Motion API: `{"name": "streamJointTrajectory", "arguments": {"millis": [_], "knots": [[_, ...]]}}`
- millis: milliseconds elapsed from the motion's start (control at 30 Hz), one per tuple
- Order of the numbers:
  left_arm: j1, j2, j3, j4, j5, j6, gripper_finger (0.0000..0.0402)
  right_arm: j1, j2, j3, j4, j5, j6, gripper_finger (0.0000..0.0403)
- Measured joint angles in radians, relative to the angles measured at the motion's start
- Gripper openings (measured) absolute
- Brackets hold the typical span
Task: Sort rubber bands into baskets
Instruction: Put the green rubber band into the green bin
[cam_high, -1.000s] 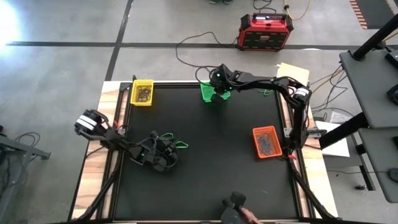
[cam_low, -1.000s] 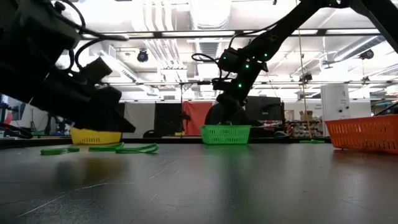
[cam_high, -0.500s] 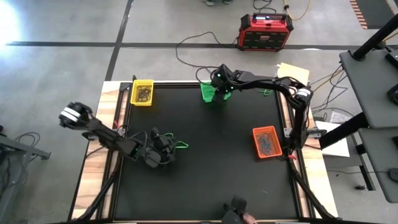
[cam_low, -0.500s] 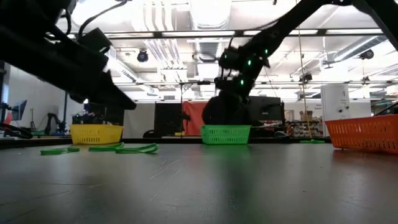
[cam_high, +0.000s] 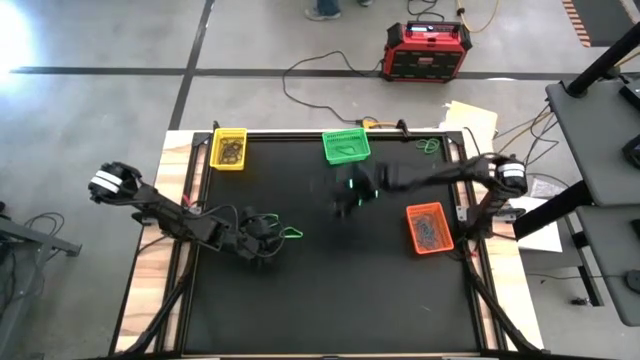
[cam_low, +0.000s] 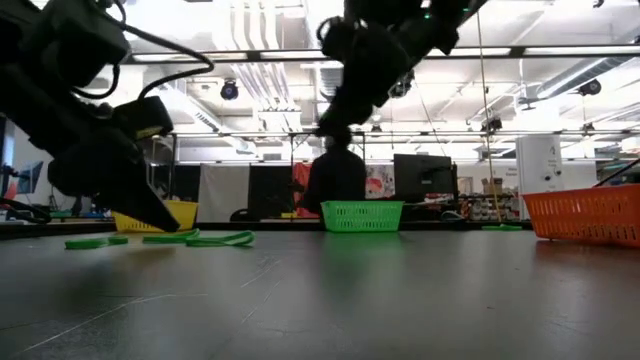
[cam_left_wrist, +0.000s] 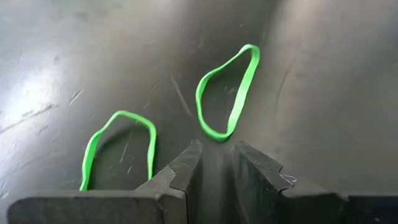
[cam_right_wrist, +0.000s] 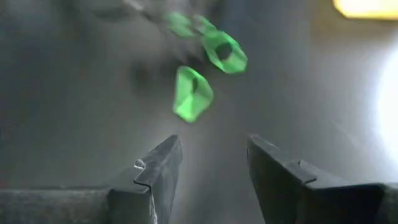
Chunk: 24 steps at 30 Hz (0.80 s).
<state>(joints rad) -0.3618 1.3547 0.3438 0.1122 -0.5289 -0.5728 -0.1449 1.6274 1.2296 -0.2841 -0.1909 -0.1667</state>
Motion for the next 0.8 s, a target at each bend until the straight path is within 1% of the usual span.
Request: {"name": "streamJointTrajectory", "arguments": {"millis": [67,167,200,300,400,600,700,800], "knots": [[-0.003,-0.004,-0.009,0.002,0.0,-0.01,0.0077,0.062,0.016,-0.069,0.182,0.0,0.066,0.0179],[-0.013,-0.023,-0.033,0.016,-0.007,-0.024,0.0077,0.113,0.084,-0.162,0.484,0.013,0.174,0.019],[-0.017,-0.023,-0.04,0.036,-0.013,-0.029,0.0077,0.123,0.114,-0.182,0.558,0.033,0.187,0.0194],[-0.025,-0.017,-0.077,0.116,-0.032,-0.031,0.0077,0.146,0.209,-0.197,0.695,0.122,0.197,0.0204],[-0.028,-0.013,-0.118,0.19,-0.034,-0.031,0.0077,0.145,0.3,-0.171,0.756,0.156,0.225,0.0212],[-0.03,-0.014,-0.166,0.226,-0.069,-0.065,0.0077,0.14,0.457,-0.081,0.774,0.167,0.221,0.0217],[-0.03,-0.008,-0.178,0.235,-0.076,-0.073,0.0077,0.141,0.515,-0.047,0.782,0.169,0.218,0.0211],[-0.031,-0.001,-0.178,0.247,-0.077,-0.068,0.0077,0.141,0.547,-0.017,0.786,0.168,0.223,0.0195]]}}
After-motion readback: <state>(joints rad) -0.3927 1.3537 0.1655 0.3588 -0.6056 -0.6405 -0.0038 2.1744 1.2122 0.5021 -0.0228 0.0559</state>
